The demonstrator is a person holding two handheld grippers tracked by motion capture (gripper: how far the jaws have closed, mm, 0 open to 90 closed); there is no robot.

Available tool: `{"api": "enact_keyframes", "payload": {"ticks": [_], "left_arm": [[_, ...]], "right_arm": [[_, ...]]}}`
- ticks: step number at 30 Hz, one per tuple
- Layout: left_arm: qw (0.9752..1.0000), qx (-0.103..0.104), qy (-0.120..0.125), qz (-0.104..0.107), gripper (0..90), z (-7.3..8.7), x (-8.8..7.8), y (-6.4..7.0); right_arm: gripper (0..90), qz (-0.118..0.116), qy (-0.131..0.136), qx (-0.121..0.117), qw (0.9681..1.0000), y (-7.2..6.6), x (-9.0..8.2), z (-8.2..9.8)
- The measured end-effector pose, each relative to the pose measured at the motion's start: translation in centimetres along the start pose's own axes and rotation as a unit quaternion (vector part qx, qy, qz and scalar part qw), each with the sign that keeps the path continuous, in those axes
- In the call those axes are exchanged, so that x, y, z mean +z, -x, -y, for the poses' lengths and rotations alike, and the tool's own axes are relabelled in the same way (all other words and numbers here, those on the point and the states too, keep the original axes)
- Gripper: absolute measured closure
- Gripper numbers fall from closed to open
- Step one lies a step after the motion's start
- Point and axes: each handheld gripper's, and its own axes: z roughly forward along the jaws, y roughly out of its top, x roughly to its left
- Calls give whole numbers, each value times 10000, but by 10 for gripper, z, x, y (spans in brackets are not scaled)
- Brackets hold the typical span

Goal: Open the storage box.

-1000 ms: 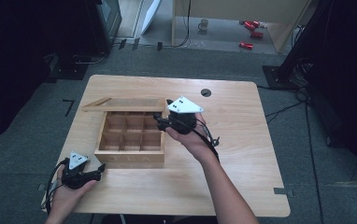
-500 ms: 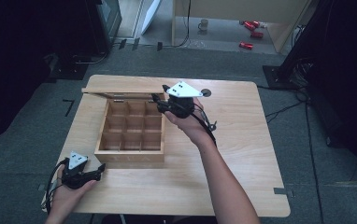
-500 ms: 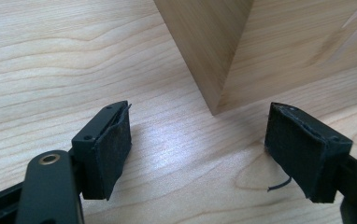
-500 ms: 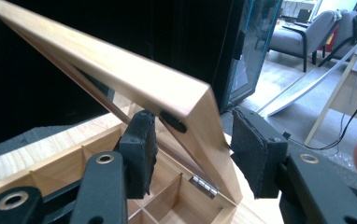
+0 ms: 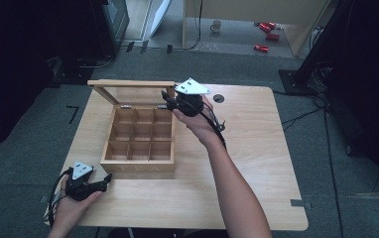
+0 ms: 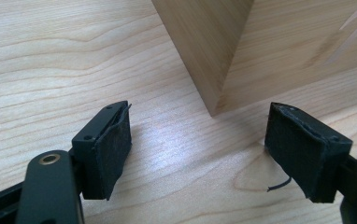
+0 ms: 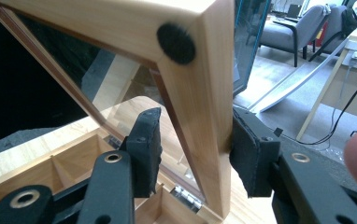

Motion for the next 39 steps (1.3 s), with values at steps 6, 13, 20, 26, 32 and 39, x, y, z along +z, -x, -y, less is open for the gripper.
{"api": "enact_keyframes", "payload": {"ticks": [6, 13, 20, 26, 32, 39], "left_arm": [[10000, -31, 11, 33, 233, 0, 0, -1], [10000, -35, 11, 37, 231, 0, 0, 0], [10000, -14, 9, 26, 231, 0, 0, 0], [10000, 60, -22, 33, 206, 0, 1, 1], [9999, 117, -69, 74, 165, 0, 1, 2], [9998, 162, -142, 36, 114, 2, -1, 1]], "right_arm": [[586, -23, -37, 147, 9999, 12, 12, -4], [606, 119, -74, 284, 9995, 22, 27, -7], [647, 210, -110, 565, 9981, 35, 42, -7], [667, 422, -101, 766, 9961, 39, 52, -6], [669, 587, -132, 933, 9938, 41, 61, -8], [668, 730, -168, 1095, 9912, 43, 69, -9]]}}
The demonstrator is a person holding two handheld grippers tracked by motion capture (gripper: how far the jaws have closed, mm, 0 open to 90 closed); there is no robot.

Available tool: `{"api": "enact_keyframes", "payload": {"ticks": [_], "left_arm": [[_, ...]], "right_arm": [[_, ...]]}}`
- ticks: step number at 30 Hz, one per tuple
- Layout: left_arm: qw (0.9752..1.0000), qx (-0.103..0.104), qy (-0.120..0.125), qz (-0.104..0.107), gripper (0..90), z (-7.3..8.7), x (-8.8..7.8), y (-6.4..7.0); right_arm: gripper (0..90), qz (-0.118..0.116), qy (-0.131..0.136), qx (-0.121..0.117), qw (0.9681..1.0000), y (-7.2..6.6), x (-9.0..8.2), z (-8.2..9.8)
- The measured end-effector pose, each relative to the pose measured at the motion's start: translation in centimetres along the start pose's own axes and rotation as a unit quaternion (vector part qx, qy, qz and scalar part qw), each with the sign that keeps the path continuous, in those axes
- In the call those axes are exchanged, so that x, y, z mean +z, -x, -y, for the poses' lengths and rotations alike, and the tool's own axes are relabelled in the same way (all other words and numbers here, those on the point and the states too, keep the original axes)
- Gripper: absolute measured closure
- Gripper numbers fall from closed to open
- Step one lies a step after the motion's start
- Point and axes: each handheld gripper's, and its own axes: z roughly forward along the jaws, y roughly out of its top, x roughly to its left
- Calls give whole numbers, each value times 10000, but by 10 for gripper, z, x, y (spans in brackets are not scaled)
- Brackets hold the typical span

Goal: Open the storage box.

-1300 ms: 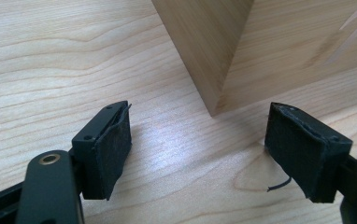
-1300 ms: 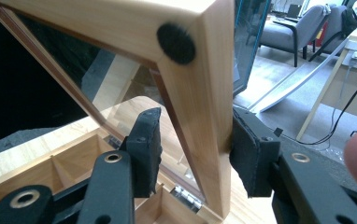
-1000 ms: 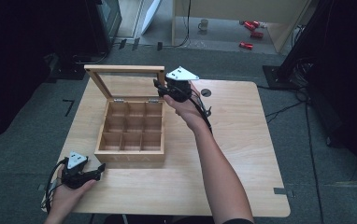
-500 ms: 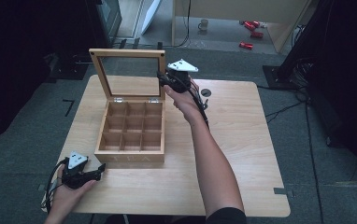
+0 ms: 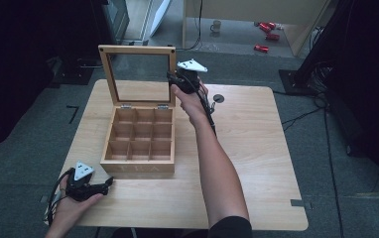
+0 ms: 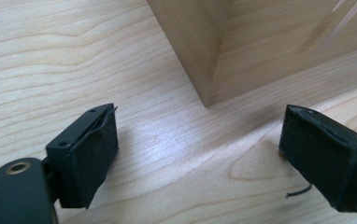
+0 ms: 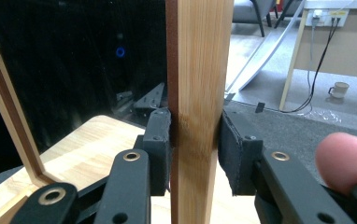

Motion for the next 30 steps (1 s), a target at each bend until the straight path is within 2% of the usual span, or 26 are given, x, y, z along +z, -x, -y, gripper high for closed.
{"api": "enact_keyframes", "payload": {"ticks": [5, 18, 30], "left_arm": [[10000, -29, 0, -65, 104, 1, 0, 0], [9999, -99, 32, 2, 104, 1, -1, -2], [9999, -102, 23, -19, 104, 0, 0, -2]], "right_arm": [[668, 69, -33, 73, 9999, 1, 5, -1], [666, 295, -210, 242, 9990, 1, 16, -6], [659, 542, -500, 296, 9968, -1, 26, -12]]}}
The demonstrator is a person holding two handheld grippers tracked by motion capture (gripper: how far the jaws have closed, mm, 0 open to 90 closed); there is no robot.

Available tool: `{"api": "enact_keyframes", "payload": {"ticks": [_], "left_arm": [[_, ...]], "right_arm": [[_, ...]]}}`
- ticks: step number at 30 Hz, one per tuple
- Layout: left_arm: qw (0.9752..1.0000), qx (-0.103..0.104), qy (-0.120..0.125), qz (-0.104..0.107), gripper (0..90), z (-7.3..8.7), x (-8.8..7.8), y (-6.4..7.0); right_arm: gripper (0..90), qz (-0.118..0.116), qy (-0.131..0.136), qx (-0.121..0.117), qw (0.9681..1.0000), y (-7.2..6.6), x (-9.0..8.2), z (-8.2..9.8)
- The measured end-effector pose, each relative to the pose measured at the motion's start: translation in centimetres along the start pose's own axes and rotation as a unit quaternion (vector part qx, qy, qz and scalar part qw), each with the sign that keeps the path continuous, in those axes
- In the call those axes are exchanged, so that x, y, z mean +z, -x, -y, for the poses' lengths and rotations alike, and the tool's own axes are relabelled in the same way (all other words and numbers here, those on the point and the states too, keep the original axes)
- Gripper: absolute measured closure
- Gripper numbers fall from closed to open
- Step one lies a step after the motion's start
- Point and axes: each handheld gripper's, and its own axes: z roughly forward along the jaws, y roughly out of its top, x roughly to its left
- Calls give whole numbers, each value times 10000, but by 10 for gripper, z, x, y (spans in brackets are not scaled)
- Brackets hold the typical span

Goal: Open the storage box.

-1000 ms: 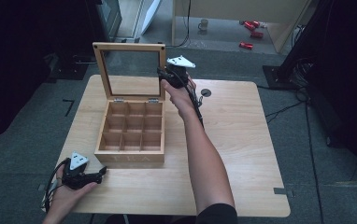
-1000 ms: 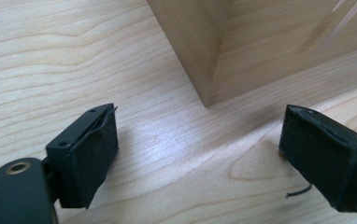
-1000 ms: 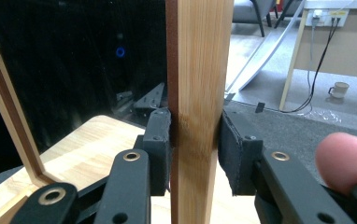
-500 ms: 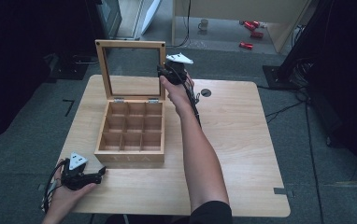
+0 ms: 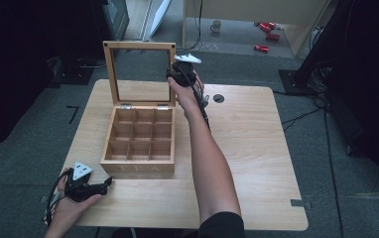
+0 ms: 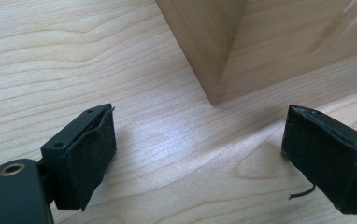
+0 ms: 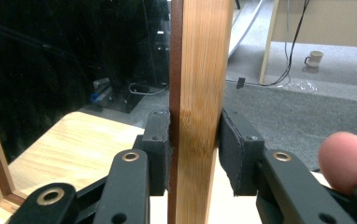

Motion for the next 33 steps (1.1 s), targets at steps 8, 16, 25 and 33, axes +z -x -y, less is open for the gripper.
{"api": "enact_keyframes", "payload": {"ticks": [8, 16, 25, 33], "left_arm": [[10000, -14, 7, 13, 104, 0, 0, -1], [10000, 46, -24, -35, 104, -1, 1, 0], [10000, 58, -30, -68, 104, -1, 1, 1], [10000, 39, -31, -74, 104, -2, 2, 1]], "right_arm": [[590, 23, -110, -144, 9998, 0, -2, -4], [284, -137, -148, -109, 9997, 15, -24, 1], [132, -353, -168, -162, 9991, 31, -67, 18], [125, -253, -168, -102, 9995, 61, -110, 47]]}}
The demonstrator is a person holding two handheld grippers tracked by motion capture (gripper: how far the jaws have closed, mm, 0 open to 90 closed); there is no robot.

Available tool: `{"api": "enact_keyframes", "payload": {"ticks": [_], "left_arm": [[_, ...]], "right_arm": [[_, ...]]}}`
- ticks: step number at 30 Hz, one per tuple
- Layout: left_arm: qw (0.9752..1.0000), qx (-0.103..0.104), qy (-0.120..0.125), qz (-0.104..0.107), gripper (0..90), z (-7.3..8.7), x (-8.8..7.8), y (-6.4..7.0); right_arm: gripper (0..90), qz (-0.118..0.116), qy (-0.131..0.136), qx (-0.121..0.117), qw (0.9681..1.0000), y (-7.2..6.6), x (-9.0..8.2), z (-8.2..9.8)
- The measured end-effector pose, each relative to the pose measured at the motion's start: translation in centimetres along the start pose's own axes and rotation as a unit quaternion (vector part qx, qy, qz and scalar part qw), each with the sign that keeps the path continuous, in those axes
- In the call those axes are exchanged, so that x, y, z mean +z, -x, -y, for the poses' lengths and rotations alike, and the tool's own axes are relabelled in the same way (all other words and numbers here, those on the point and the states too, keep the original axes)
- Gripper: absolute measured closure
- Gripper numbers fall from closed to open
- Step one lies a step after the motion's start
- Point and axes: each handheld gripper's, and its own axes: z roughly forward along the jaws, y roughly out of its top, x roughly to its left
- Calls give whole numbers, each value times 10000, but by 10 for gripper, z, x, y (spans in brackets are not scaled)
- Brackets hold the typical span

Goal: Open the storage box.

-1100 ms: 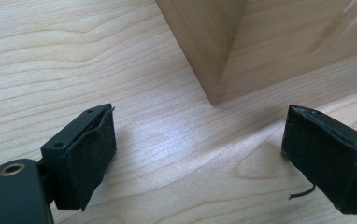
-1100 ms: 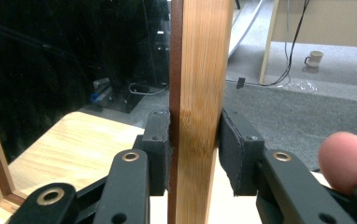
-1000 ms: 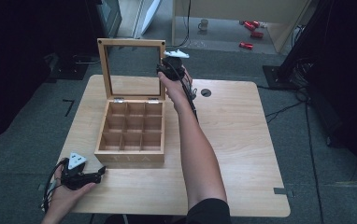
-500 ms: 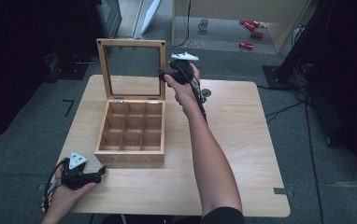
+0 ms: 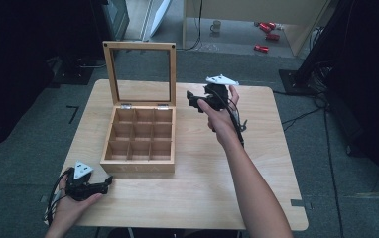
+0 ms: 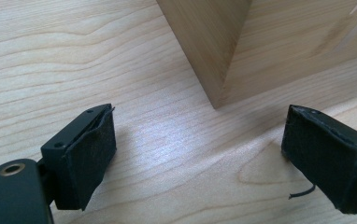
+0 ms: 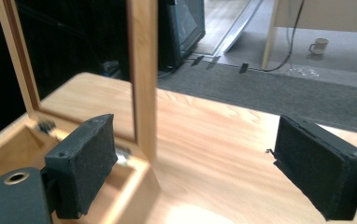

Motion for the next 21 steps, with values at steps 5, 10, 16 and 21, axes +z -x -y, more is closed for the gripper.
{"api": "enact_keyframes", "payload": {"ticks": [5, 10, 16, 21], "left_arm": [[10000, -9, 2, -7, 104, 0, 0, 0], [10000, -13, 3, -13, 104, 0, 0, 0], [10000, -11, 2, -13, 104, 0, 0, 0], [10000, -11, 3, -14, 104, 0, 0, 0]], "right_arm": [[117, 103, -26, -42, 9999, 18, -26, 19], [117, 171, -35, -19, 9998, 35, -52, 37], [117, 271, -35, 26, 9996, 53, -79, 57], [117, 417, -61, -8, 9991, 65, -97, 73]]}}
